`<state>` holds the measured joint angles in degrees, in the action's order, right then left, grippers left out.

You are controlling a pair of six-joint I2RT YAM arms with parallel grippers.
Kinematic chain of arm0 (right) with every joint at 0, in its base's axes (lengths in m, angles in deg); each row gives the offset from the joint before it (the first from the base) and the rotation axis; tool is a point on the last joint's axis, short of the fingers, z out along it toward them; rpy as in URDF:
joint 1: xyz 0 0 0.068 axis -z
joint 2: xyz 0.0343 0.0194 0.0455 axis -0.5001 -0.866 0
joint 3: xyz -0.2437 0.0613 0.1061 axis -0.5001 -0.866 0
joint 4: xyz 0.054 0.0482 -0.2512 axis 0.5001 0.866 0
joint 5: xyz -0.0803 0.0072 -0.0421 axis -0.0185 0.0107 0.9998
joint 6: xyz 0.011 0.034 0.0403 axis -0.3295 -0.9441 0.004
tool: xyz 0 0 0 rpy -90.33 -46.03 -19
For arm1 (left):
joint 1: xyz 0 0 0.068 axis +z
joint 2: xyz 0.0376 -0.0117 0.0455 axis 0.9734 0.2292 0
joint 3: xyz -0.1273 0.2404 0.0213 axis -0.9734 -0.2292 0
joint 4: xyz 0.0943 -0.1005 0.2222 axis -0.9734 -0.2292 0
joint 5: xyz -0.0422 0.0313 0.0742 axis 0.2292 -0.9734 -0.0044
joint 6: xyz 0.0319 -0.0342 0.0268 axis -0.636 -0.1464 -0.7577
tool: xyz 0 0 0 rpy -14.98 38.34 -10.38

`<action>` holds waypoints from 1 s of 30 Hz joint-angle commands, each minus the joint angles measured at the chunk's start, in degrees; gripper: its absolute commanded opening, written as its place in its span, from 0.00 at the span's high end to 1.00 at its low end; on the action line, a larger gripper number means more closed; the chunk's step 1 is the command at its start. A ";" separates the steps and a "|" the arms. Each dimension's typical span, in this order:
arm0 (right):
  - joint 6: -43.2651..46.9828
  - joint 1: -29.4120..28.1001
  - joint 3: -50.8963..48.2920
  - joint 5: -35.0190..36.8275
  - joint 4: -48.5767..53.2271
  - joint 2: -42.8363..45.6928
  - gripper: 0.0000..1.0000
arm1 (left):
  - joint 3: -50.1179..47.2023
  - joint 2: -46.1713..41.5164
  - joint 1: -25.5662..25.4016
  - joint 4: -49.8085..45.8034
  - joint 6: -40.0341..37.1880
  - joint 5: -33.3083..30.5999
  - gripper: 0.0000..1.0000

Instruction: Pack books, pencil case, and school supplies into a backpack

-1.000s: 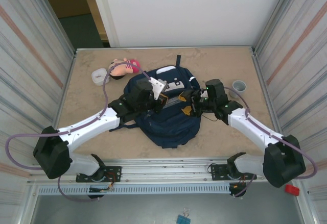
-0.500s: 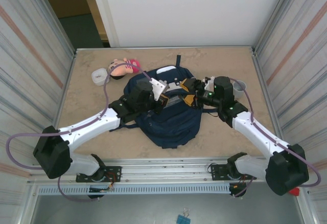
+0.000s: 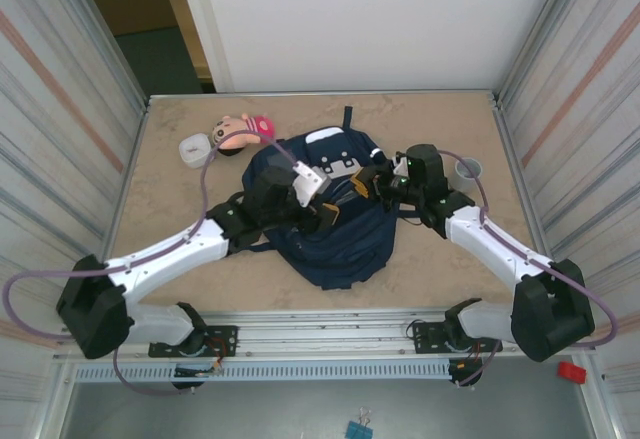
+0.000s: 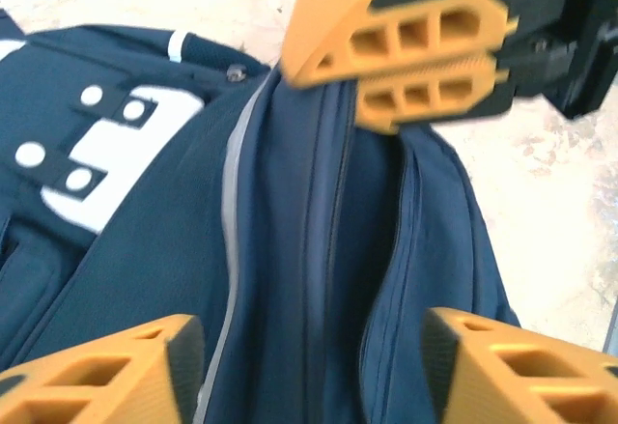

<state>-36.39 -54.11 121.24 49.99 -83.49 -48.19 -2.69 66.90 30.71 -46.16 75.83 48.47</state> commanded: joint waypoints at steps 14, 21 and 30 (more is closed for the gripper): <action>3.51 0.79 6.95 -4.52 -0.48 -2.35 0.90 | -18.89 -8.43 4.38 3.07 5.70 -4.51 0.25; 3.69 0.78 6.91 -4.72 -0.11 -1.86 0.90 | -18.79 -1.35 4.49 9.77 2.52 -0.83 0.50; 3.83 0.89 5.22 -2.45 0.34 -1.84 0.88 | -18.88 -1.54 3.66 12.63 1.48 9.93 1.00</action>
<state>-34.42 -53.47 125.05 47.59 -81.32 -50.75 -21.49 66.31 34.90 -37.24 77.71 53.25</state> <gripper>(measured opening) 0.119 0.109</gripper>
